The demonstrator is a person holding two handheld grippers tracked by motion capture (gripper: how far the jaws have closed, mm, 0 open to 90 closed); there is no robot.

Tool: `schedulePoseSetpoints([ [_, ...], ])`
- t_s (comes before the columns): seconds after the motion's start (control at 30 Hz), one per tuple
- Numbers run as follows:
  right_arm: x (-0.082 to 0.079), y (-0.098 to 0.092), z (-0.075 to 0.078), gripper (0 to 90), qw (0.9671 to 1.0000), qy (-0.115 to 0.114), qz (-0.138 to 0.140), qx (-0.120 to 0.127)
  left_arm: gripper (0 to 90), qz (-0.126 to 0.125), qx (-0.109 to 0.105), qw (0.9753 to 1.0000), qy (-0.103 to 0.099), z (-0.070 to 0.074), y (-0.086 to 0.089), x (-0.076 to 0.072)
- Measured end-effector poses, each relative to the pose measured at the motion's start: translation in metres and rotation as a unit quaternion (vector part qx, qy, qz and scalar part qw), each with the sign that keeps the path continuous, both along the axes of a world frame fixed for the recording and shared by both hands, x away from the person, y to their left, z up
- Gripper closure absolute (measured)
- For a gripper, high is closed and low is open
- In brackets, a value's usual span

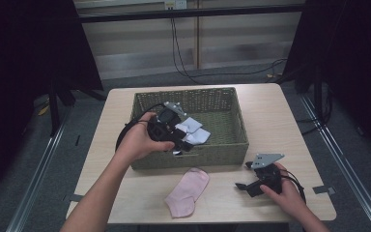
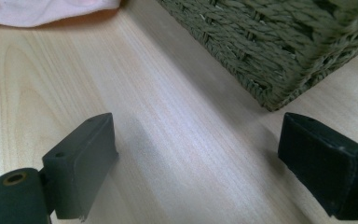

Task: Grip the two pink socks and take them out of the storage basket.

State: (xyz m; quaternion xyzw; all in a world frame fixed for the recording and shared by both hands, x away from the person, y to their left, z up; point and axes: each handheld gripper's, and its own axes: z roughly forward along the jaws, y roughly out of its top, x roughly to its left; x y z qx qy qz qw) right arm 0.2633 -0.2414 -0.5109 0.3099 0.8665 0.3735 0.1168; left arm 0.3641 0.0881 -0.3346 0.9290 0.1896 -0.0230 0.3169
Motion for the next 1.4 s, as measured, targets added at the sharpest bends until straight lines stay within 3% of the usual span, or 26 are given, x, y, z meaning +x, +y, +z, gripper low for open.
schedulePoseSetpoints([
  [0.2, 0.000, 0.000, 0.000, 10.6, 1.0000, 0.000, 0.000, 0.000, 41.3, 0.024, -0.002, 0.9997, 0.000, -0.008, 0.009, 0.017],
  [0.37, 0.000, 0.000, 0.000, 10.6, 1.0000, 0.000, 0.000, 0.000, 38.5, 0.048, 0.013, 0.9988, -0.001, -0.017, 0.015, 0.033],
  [0.5, 0.000, 0.000, 0.000, 10.6, 1.0000, -0.001, -0.001, 0.000, 36.6, 0.066, 0.013, 0.9977, 0.001, -0.024, 0.020, 0.042],
  [0.6, 0.000, 0.000, 0.000, 10.6, 1.0000, -0.001, -0.001, 0.000, 36.4, 0.068, 0.016, 0.9975, -0.003, -0.026, 0.023, 0.047],
  [0.77, 0.000, 0.000, 0.000, 10.6, 1.0000, 0.000, -0.001, 0.000, 35.4, 0.095, 0.008, 0.9955, -0.003, -0.032, 0.026, 0.058],
  [1.07, 0.000, 0.000, 0.000, 10.6, 1.0000, -0.001, -0.001, 0.000, 33.2, 0.111, 0.021, 0.9936, -0.003, -0.046, 0.026, 0.075],
  [1.27, 0.000, 0.000, 0.000, 10.6, 1.0000, 0.000, -0.003, 0.001, 34.9, 0.122, 0.041, 0.9917, 0.001, -0.057, 0.028, 0.087],
  [1.37, 0.000, 0.000, 0.000, 10.6, 1.0000, -0.001, -0.001, 0.001, 34.9, 0.130, 0.038, 0.9908, 0.001, -0.063, 0.029, 0.091],
  [1.4, 0.000, 0.000, 0.000, 10.6, 1.0000, -0.002, -0.001, 0.000, 35.4, 0.140, 0.029, 0.9897, 0.010, -0.066, 0.029, 0.092],
])
